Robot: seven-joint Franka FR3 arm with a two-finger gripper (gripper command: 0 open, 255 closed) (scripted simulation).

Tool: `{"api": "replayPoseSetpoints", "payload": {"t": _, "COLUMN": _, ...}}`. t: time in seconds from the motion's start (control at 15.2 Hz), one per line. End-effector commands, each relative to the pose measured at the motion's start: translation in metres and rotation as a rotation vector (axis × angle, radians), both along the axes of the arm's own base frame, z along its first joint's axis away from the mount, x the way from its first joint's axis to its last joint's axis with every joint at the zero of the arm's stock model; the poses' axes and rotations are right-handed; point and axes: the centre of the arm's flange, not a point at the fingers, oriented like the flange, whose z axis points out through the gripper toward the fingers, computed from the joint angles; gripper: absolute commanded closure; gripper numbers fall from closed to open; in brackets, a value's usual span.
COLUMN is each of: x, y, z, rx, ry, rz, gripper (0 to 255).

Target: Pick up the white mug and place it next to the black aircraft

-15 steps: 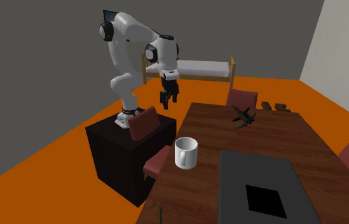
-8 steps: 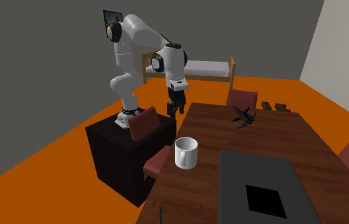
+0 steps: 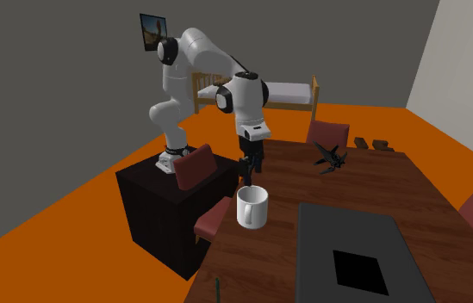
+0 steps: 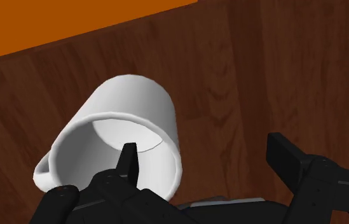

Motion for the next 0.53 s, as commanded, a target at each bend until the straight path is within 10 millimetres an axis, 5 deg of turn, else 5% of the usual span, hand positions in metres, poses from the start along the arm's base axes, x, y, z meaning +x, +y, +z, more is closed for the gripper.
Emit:
{"api": "replayPoseSetpoints", "payload": {"t": 0.0, "x": 0.02, "y": -0.01, "z": -0.007, "rx": -0.009, "ry": -0.014, "rz": 0.007, "gripper": 0}}
{"api": "replayPoseSetpoints", "payload": {"t": 0.46, "x": 0.026, "y": -0.012, "z": -0.039, "rx": -0.01, "ry": -0.016, "rz": 0.008, "gripper": 0}}
